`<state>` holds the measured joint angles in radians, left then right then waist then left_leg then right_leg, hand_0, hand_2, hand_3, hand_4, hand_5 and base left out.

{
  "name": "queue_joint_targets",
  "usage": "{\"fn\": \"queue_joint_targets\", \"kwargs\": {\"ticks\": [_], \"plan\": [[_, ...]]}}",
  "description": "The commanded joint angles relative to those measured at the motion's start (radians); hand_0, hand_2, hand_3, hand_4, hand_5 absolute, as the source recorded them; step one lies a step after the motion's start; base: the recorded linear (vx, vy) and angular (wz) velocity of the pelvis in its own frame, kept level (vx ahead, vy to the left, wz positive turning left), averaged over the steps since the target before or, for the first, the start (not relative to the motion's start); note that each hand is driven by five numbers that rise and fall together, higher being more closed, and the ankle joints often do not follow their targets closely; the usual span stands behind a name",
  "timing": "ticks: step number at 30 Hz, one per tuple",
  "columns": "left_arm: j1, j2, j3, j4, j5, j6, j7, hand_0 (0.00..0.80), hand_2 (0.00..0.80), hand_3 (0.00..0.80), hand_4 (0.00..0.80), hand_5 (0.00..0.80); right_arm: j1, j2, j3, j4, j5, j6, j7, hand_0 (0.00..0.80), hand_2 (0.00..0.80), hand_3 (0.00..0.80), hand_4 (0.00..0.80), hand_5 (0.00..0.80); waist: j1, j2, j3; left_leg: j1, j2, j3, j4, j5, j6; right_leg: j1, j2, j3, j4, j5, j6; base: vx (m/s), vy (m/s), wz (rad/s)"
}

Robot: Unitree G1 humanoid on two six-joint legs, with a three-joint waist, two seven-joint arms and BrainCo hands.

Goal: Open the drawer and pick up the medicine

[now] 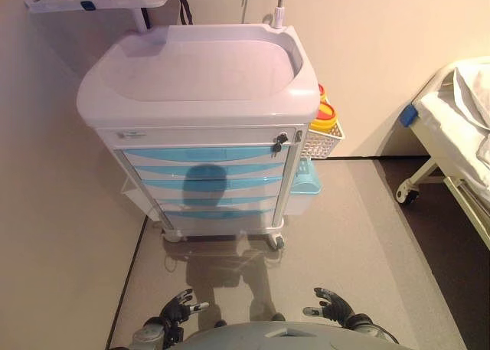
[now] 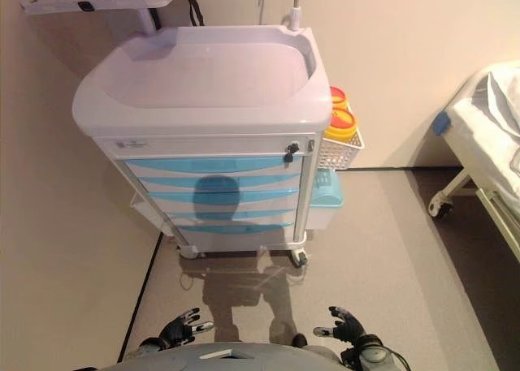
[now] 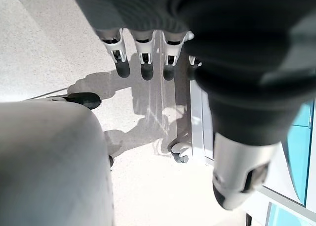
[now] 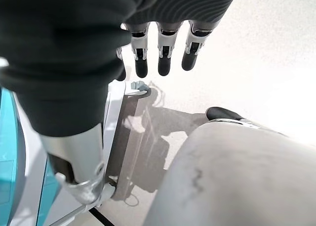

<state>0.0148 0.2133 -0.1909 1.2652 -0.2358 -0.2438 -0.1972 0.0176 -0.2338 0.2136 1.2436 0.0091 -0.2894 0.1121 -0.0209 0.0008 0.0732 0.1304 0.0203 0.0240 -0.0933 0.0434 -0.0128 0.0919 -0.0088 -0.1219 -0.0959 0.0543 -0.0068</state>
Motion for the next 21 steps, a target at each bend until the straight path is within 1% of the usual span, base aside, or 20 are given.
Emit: {"fn": "queue_joint_targets", "kwargs": {"ticks": [1, 3, 6, 14, 17, 21], "plan": [[-0.056, -0.013, -0.011, 0.008, 0.015, -0.039, -0.003, 0.0, 0.0, 0.0, 0.0, 0.0, -0.061, 0.011, 0.047, 0.007, -0.012, -0.032, -0.009, 0.0, 0.0, 0.0, 0.0, 0.0, 0.013, -0.03, 0.011, 0.019, -0.053, 0.049, 0.006, -0.095, 0.016, 0.03, -0.026, -0.007, 0.009, -0.029, 0.083, 0.0, 0.0, 0.0], [-0.059, -0.01, -0.019, 0.002, 0.014, -0.045, -0.004, 0.0, 0.0, 0.0, 0.0, 0.0, -0.063, 0.007, 0.048, 0.007, -0.008, -0.035, -0.009, 0.0, 0.0, 0.0, 0.0, 0.0, 0.014, -0.028, 0.012, 0.016, -0.054, 0.047, 0.006, -0.094, 0.017, 0.028, -0.026, -0.008, 0.009, -0.028, 0.084, 0.0, 0.0, 0.0], [-0.059, -0.01, -0.02, 0.005, 0.007, -0.025, 0.003, 0.0, 0.0, 0.0, 0.0, 0.0, -0.062, 0.004, 0.046, 0.003, -0.004, -0.035, -0.008, 0.0, 0.0, 0.0, 0.0, 0.0, 0.014, -0.028, 0.011, 0.016, -0.054, 0.049, 0.006, -0.095, 0.017, 0.029, -0.028, -0.011, 0.009, -0.028, 0.085, 0.0, 0.0, 0.0], [-0.05, -0.014, 0.017, 0.024, -0.052, -0.015, -0.008, 0.0, 0.0, 0.0, 0.0, 0.0, -0.05, 0.014, 0.04, 0.01, -0.011, -0.046, -0.013, 0.0, 0.0, 0.0, 0.0, 0.0, 0.011, -0.028, 0.01, 0.019, -0.057, 0.049, 0.006, -0.096, 0.02, 0.031, -0.03, -0.008, 0.012, -0.03, 0.086, 0.033, 0.012, 0.0], [-0.054, -0.015, 0.039, 0.027, -0.11, 0.031, -0.029, 0.0, 0.0, 0.0, 0.0, 0.0, -0.045, 0.013, 0.035, 0.009, -0.011, -0.047, -0.022, 0.0, 0.0, 0.0, 0.0, 0.0, 0.007, -0.026, 0.014, 0.019, -0.057, 0.05, 0.006, -0.096, 0.022, 0.03, -0.031, -0.007, 0.017, -0.032, 0.086, 0.065, 0.032, 0.0], [-0.067, -0.012, 0.067, 0.027, -0.173, 0.052, -0.046, 0.0, 0.0, 0.0, 0.0, 0.0, -0.043, 0.006, 0.031, 0.001, -0.008, -0.044, -0.026, 0.0, 0.0, 0.0, 0.0, 0.0, -0.004, -0.025, 0.029, 0.013, -0.056, 0.06, 0.014, -0.098, 0.025, 0.017, -0.034, -0.001, 0.035, -0.037, 0.084, 0.08, 0.052, 0.0]]}}
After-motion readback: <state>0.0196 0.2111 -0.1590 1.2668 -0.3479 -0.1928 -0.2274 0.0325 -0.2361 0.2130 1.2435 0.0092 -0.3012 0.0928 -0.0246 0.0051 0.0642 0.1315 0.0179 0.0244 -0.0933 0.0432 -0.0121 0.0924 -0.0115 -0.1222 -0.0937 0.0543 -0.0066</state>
